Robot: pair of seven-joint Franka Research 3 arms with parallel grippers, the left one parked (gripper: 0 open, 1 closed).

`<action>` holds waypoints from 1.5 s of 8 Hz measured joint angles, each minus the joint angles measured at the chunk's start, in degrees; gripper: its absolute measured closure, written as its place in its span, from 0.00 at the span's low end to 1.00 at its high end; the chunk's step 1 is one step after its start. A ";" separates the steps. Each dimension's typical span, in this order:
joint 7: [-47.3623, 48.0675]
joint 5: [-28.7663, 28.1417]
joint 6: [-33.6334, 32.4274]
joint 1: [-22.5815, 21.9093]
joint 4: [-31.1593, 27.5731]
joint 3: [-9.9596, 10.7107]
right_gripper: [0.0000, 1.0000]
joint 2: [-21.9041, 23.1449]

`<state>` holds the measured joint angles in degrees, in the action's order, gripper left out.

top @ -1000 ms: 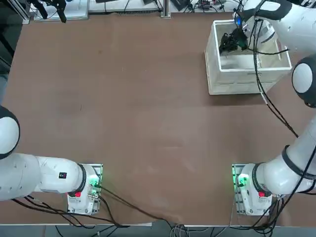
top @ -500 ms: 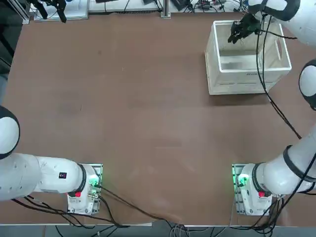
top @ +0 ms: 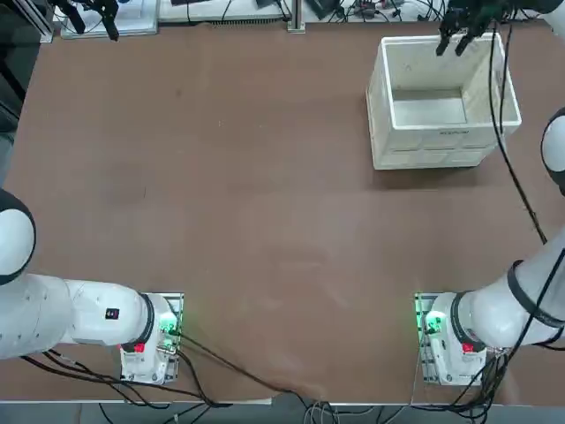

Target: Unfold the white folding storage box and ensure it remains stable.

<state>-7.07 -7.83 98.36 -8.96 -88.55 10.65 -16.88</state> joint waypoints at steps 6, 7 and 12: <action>4.47 5.91 -6.02 0.19 1.19 1.15 0.00 9.83; 4.48 6.02 -6.48 1.39 1.14 1.40 0.00 11.32; 4.43 6.11 -7.74 10.21 -2.82 -8.90 0.00 16.72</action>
<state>-2.64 -1.72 90.62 1.26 -91.36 1.75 -0.17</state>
